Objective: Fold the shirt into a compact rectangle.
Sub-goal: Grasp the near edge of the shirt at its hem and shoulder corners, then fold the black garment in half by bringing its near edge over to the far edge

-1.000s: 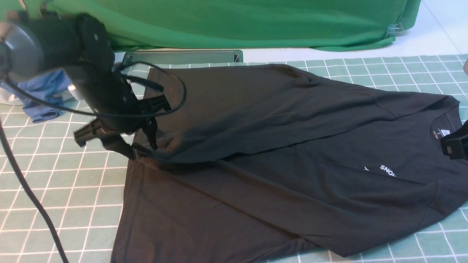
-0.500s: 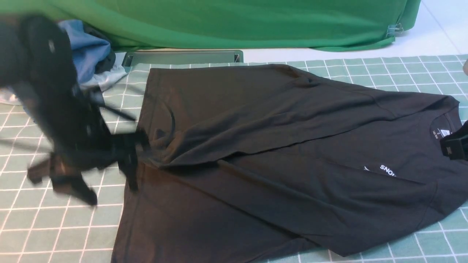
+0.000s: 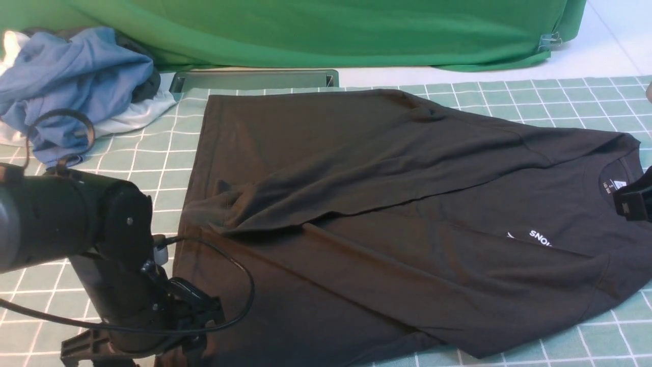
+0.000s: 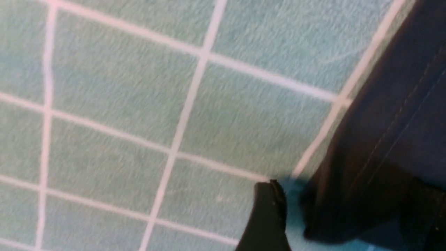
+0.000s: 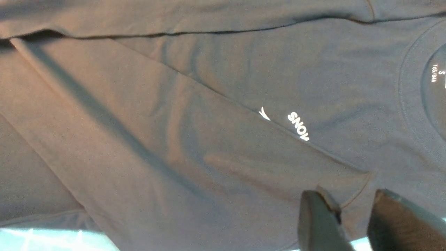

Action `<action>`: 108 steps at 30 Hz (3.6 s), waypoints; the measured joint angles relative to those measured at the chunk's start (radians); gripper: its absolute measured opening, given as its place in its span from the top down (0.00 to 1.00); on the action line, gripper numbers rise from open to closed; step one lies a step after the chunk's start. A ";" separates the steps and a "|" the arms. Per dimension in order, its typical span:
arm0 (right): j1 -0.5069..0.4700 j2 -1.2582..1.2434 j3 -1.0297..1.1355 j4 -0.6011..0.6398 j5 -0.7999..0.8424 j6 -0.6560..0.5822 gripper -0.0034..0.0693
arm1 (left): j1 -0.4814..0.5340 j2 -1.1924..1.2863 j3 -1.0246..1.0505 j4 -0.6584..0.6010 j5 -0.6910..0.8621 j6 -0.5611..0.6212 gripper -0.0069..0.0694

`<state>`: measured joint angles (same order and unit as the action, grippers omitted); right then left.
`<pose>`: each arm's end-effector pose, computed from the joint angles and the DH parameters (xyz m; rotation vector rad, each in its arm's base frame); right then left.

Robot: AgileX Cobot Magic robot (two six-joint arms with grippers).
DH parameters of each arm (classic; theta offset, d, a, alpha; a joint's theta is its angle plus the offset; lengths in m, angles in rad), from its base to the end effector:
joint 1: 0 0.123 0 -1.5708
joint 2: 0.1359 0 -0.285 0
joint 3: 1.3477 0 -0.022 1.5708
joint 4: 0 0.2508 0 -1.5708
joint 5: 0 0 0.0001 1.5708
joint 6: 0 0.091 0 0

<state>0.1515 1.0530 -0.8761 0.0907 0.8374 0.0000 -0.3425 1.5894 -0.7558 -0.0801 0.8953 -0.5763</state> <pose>0.1969 0.0363 0.3143 -0.1415 2.4972 0.1724 0.2209 -0.0848 0.1599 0.4350 -3.0198 0.0351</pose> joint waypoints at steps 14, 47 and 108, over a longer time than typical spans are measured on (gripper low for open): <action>0.002 0.000 -0.001 0.004 0.008 0.000 0.63 | -0.005 0.010 0.000 -0.048 -0.052 0.072 0.84; 0.583 0.623 0.045 -0.288 -0.080 -0.135 0.22 | 0.096 -0.080 -0.001 -0.009 -0.043 0.146 0.87; 0.196 0.942 -0.686 -0.250 -0.077 -0.045 0.84 | 0.343 0.233 -0.596 -0.122 -0.194 0.210 0.89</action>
<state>0.3480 1.9952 -1.5617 -0.1591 0.7607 -0.0446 0.0000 1.8228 -1.3520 -0.2025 0.7014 -0.3660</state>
